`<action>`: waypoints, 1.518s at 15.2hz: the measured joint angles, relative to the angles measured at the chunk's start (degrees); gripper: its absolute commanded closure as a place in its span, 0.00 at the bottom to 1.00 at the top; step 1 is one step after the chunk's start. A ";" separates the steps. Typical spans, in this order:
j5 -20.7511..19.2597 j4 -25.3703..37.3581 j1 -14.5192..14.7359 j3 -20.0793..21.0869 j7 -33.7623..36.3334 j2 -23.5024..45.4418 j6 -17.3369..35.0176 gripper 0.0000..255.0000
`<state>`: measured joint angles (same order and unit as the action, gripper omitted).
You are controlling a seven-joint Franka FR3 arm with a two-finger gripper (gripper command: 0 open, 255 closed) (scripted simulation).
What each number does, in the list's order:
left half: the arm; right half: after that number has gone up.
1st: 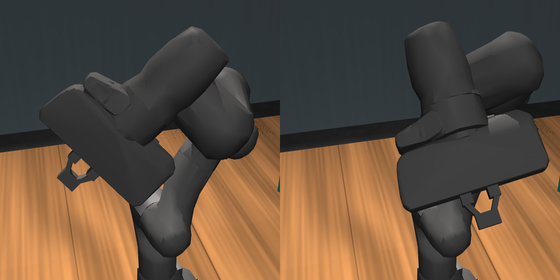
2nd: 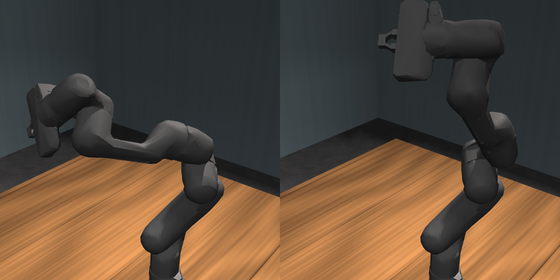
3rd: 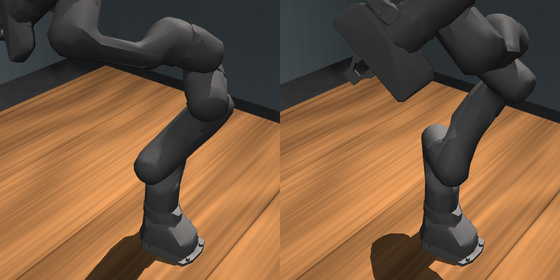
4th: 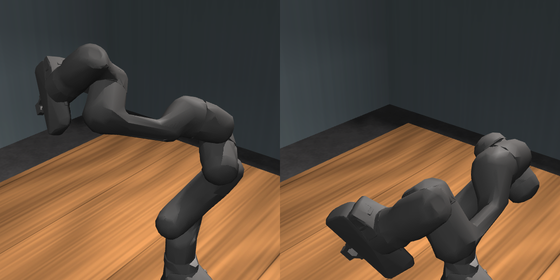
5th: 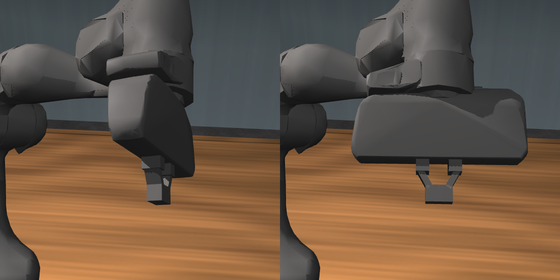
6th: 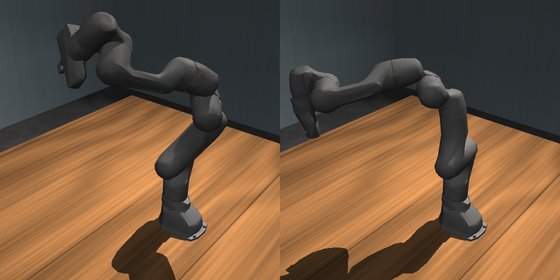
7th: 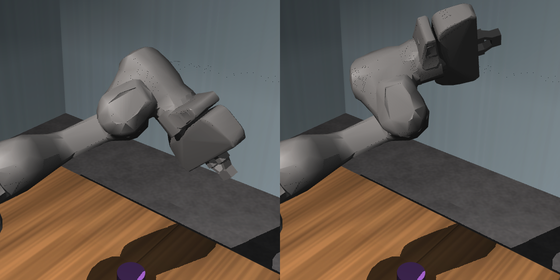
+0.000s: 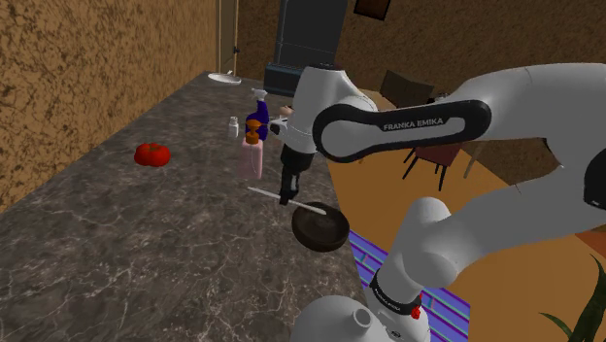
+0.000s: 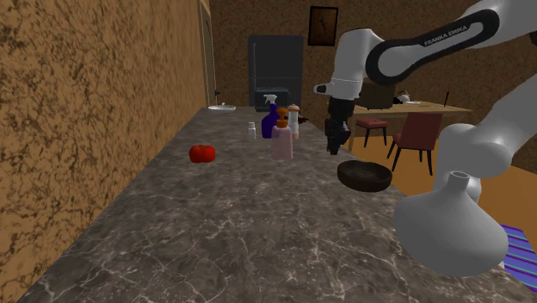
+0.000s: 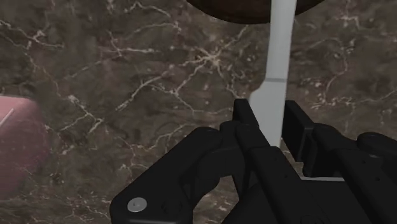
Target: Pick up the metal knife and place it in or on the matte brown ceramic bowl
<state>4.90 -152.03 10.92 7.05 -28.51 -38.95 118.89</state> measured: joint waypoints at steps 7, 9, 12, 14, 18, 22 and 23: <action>-3.72 -9.73 -3.02 -6.67 -6.64 -18.18 -8.56 1.00; -4.62 -11.67 -3.80 -7.81 -7.82 -21.86 -10.35 1.00; -4.97 -13.94 -4.11 -8.24 -8.28 -22.86 -9.12 1.00; -5.00 -15.37 -4.13 -8.28 -8.32 -22.65 -7.52 1.00; -5.15 -18.27 -4.27 -8.47 -8.51 -22.17 -4.13 1.00; -5.13 -20.92 -4.22 -8.44 -8.47 -20.86 -0.20 1.00; -5.08 -21.33 -4.16 -8.38 -8.40 -20.83 0.30 1.00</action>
<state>-0.19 -173.36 6.76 -1.33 -36.91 -59.78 119.19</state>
